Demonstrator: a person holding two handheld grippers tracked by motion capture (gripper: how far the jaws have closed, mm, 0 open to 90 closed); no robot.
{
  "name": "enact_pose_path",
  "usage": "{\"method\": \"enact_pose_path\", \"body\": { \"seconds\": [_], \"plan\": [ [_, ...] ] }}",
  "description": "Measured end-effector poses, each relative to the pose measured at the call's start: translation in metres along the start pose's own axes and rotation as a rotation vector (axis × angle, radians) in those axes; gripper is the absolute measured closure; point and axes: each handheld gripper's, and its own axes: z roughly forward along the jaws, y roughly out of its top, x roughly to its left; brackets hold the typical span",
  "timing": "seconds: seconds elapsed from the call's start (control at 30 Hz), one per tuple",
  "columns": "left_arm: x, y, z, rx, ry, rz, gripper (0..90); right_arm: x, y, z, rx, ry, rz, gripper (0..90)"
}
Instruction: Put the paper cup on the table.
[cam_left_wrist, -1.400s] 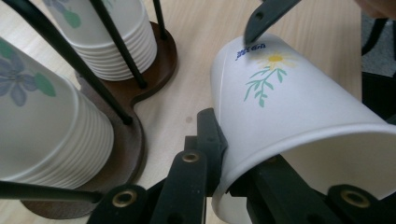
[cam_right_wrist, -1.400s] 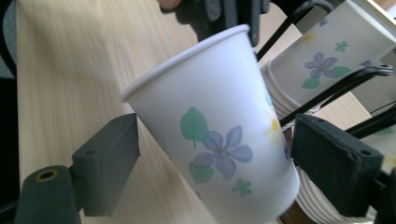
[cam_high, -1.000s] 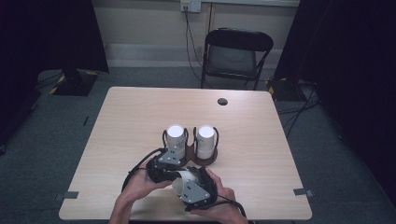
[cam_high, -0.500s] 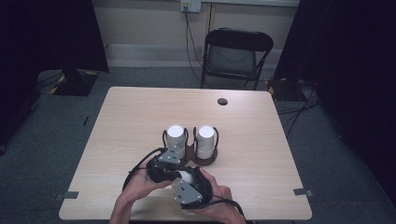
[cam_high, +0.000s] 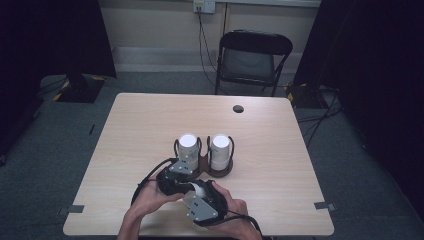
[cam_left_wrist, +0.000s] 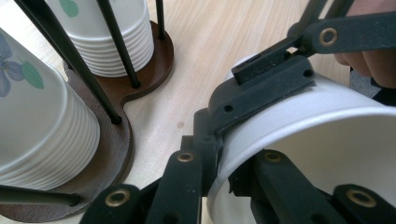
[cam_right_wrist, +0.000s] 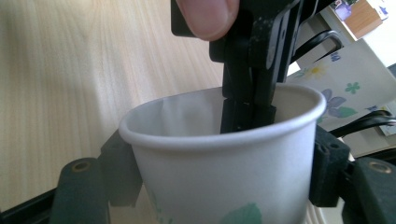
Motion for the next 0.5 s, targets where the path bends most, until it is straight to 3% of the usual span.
{"method": "enact_pose_path", "body": {
  "seconds": [0.5],
  "plan": [
    [0.0018, -0.0001, -0.0074, -0.031, 0.021, -0.031, 80.2, -0.0065, -0.0029, -0.004, -0.009, -0.036, 0.033, 30.4]
  ]
}}
